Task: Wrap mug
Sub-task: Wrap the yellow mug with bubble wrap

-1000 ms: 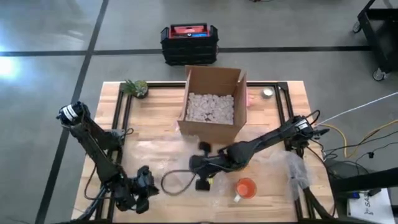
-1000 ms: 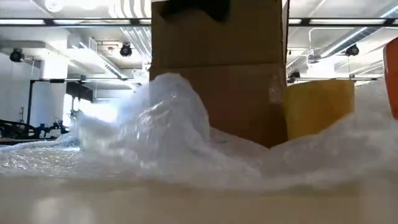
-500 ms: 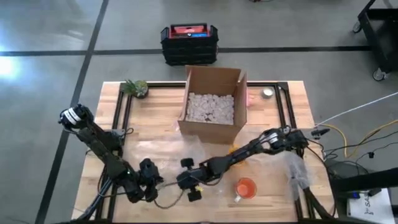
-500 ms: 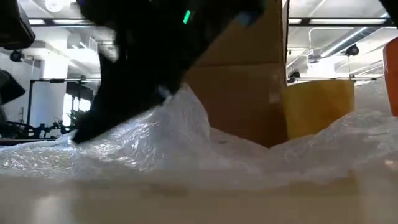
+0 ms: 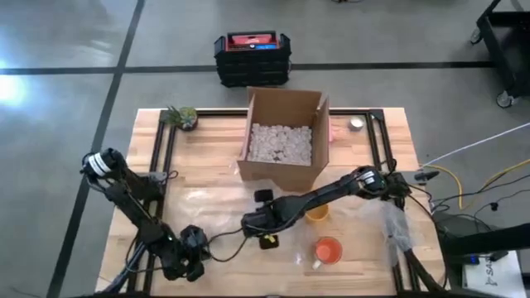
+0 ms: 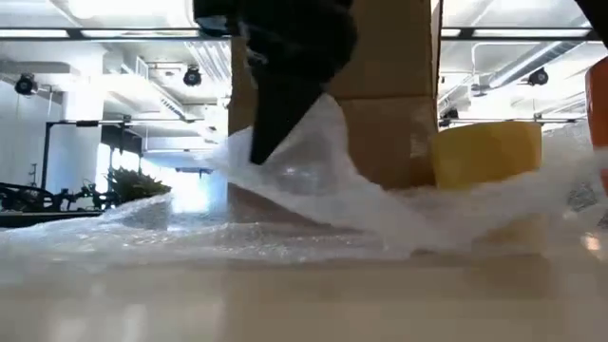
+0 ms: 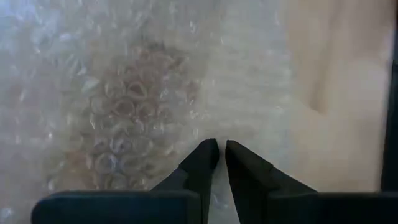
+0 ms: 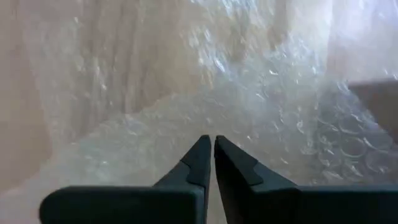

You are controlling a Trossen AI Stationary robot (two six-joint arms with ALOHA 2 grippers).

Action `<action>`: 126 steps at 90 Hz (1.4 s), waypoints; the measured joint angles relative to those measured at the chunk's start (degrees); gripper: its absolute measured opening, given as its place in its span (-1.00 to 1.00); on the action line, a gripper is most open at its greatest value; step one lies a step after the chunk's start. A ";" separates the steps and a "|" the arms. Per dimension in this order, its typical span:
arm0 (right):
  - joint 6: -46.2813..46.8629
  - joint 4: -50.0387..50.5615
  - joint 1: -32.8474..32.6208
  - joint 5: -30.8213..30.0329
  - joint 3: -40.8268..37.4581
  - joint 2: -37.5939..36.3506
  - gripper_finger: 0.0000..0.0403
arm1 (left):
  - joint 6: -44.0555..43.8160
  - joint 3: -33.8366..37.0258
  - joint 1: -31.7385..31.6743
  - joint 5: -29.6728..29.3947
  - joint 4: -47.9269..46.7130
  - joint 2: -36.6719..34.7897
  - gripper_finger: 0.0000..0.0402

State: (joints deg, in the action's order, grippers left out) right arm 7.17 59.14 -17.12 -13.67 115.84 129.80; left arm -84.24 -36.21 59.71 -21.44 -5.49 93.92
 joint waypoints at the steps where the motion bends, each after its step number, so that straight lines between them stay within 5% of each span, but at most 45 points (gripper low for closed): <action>1: 0.14 0.73 0.09 -0.03 0.06 -0.06 -0.97 | -0.47 -0.04 0.22 0.23 0.13 0.31 -0.82; 25: 3.71 22.50 0.37 -1.45 0.01 -2.95 -0.97 | -4.92 -0.51 3.27 2.47 -0.33 0.20 -0.82; 38: 4.65 22.47 -0.30 -1.38 0.29 -6.19 -0.97 | -2.94 -0.45 3.27 2.87 -1.14 -1.44 -0.82; 55: 3.02 9.56 -1.73 -1.27 1.15 -9.28 -0.97 | -0.74 -0.24 3.16 2.19 -3.55 -7.40 -0.82; 82: -5.49 -6.42 -1.04 -0.90 0.15 -6.71 -0.97 | 6.18 0.69 2.82 -17.57 -2.45 -12.89 -0.82; 103: -4.63 -5.50 -0.07 -0.89 -5.25 -4.83 -0.97 | -1.19 3.61 2.50 -12.40 -2.39 -5.96 -0.82; 126: -8.47 -30.69 -3.90 6.42 -6.15 -3.42 -0.97 | -5.18 3.98 2.48 -12.36 -0.34 -2.36 -0.82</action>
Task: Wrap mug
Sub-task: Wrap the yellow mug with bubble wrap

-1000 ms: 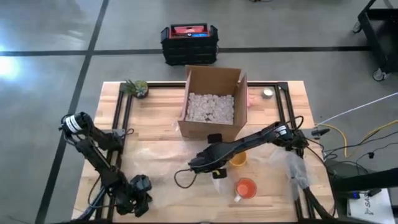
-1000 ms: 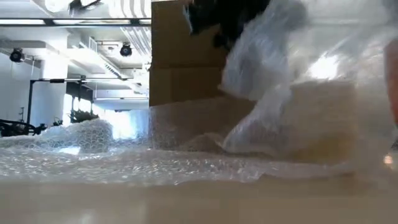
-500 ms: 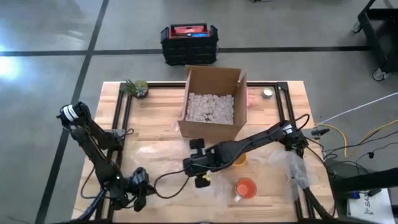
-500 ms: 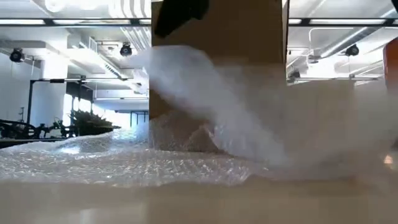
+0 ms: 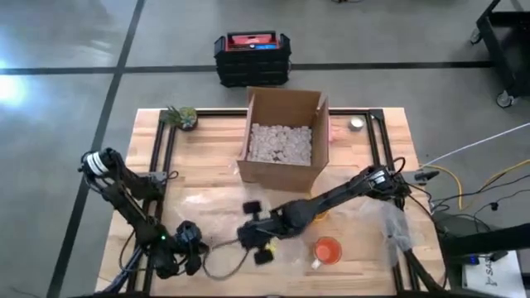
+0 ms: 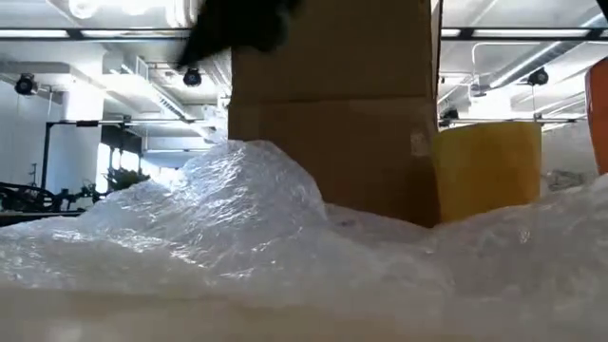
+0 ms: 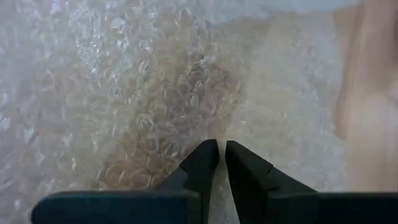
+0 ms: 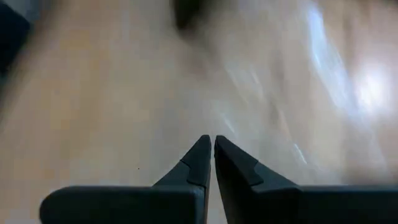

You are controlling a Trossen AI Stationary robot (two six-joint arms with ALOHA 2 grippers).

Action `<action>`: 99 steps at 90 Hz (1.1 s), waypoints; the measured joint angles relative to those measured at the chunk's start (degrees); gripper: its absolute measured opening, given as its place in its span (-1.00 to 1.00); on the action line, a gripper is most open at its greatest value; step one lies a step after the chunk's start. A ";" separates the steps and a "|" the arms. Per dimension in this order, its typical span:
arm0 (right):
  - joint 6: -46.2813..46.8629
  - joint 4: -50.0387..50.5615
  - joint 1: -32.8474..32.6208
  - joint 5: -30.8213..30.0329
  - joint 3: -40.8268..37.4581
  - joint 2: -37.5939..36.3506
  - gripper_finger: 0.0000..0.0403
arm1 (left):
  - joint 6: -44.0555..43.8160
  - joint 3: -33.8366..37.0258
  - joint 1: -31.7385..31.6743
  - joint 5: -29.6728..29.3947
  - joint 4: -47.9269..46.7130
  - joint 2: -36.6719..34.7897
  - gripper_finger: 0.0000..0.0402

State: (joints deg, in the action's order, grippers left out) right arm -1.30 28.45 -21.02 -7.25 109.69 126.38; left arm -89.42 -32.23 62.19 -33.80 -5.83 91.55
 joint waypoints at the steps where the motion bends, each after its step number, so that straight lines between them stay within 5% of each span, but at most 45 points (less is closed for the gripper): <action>1: -0.14 -1.05 -0.02 0.20 -0.21 0.32 -0.97 | 0.04 0.00 0.00 -0.01 0.08 -0.10 -0.82; 23: 0.77 -3.95 1.35 0.20 -0.44 8.96 -0.97 | 0.34 -0.20 -0.09 1.35 0.27 -1.60 -0.82; 56: 2.03 22.87 2.32 -8.89 -0.20 3.42 -0.97 | -0.58 -1.25 1.27 8.50 1.15 -1.78 -0.82; 77: 7.26 45.75 4.26 -9.47 -0.35 2.76 -0.97 | -3.29 -1.26 3.97 11.29 1.30 -1.81 -0.82; 99: 8.03 49.09 3.76 -9.33 1.67 -2.58 -0.97 | -3.92 -1.20 4.26 11.89 1.34 -2.45 -0.82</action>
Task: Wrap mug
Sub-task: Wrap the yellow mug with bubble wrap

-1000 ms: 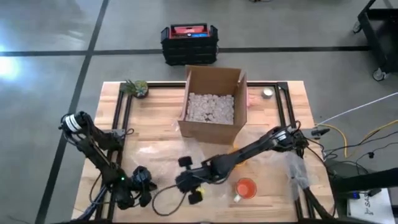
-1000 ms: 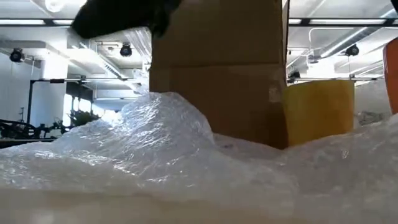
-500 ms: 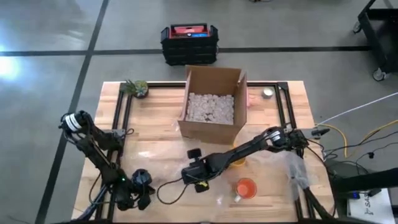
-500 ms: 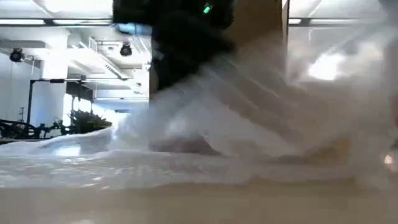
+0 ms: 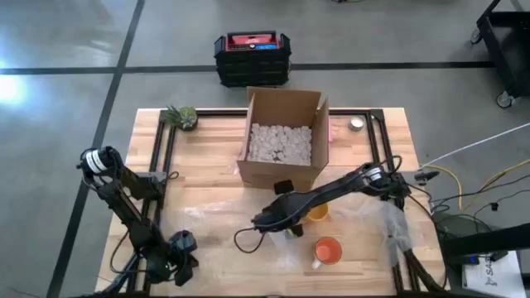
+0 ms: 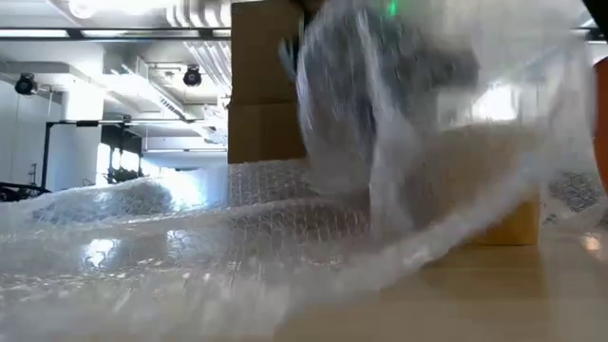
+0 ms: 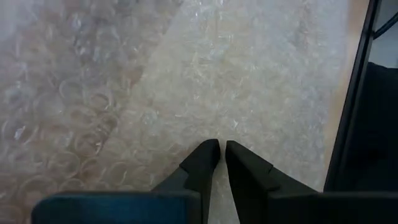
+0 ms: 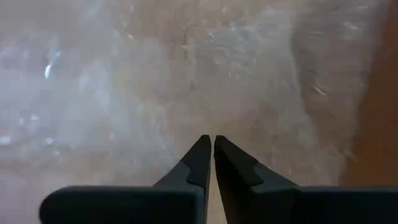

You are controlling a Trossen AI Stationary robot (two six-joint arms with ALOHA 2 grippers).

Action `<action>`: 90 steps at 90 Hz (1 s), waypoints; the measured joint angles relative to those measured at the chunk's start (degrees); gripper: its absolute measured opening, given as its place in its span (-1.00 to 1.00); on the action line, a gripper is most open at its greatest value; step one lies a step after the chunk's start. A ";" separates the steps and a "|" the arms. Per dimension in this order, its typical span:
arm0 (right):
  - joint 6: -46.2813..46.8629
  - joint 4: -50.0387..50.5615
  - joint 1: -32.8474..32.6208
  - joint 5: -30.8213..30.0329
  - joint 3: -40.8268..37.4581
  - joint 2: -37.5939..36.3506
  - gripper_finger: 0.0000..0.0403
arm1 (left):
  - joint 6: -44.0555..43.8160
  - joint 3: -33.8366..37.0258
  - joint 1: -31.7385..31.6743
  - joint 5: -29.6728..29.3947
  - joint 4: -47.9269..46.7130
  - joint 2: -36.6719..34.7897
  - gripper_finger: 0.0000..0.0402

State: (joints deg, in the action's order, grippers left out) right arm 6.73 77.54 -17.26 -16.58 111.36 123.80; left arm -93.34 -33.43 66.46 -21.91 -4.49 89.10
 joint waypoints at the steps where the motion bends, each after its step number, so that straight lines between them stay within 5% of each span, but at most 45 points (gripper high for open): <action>1: 0.01 0.08 0.00 0.00 0.16 -0.41 -0.97 | 0.00 0.00 -0.01 0.01 0.00 -0.02 -0.82; 25: 7.77 0.28 -0.41 0.07 -3.28 -14.19 -0.97 | -0.04 0.09 0.00 0.39 -0.43 -0.86 -0.82; 45: 19.82 -0.15 -1.87 3.10 -17.57 -24.99 -0.91 | -0.21 0.20 0.00 0.39 -0.67 -1.65 -0.82; 63: 25.68 -8.07 -5.10 4.65 -30.10 -30.45 -0.56 | -0.20 0.20 -0.01 0.18 -0.60 -1.75 -0.82; 90: 25.83 -17.79 -5.73 6.82 -37.66 -29.53 -0.07 | -1.42 0.20 -0.07 -0.27 -0.33 -1.80 -0.82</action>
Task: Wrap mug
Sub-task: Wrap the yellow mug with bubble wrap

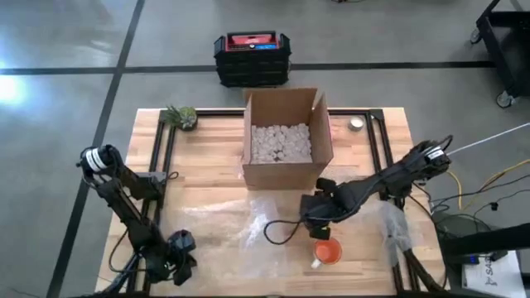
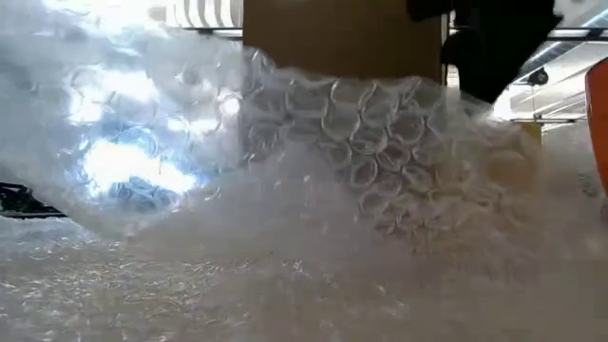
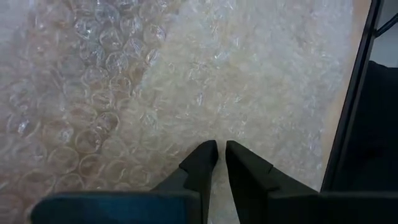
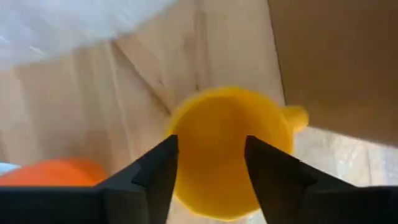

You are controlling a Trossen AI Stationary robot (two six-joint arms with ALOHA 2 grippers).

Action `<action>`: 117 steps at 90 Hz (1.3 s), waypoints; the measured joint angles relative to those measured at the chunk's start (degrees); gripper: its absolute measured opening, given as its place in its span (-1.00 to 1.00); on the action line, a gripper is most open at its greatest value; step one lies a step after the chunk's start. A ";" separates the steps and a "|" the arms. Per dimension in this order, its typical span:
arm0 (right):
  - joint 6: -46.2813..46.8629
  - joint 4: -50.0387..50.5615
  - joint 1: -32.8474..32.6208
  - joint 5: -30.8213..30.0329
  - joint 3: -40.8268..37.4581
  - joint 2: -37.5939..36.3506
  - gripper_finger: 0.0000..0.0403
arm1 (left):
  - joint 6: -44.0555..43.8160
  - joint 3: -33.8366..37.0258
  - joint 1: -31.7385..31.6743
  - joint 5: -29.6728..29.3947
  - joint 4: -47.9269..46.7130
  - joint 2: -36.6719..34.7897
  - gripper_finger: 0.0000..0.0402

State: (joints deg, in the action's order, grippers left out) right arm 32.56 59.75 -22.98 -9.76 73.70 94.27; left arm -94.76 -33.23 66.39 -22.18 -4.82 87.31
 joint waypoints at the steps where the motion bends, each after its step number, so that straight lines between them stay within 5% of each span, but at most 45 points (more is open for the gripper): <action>1: 0.00 -0.09 0.00 0.35 -0.09 0.13 -0.07 | -0.10 0.00 0.00 -0.01 0.04 0.00 -0.82; 69: 0.95 -4.72 -2.55 5.73 2.46 -2.39 -0.19 | -0.27 -0.11 0.00 -0.82 0.31 -0.09 -0.82; 102: 0.39 -5.13 -0.67 2.87 0.35 7.40 -0.02 | 0.13 -0.07 -0.13 -1.90 0.33 -0.11 -0.82; 117: -3.19 -4.23 -0.33 4.02 0.69 9.08 -0.26 | 0.15 -0.21 -0.21 -1.95 0.33 -0.11 -0.82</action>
State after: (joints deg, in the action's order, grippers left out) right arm 29.36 55.53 -23.31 -5.74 74.39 103.35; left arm -94.61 -33.45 66.19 -24.13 -4.49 87.20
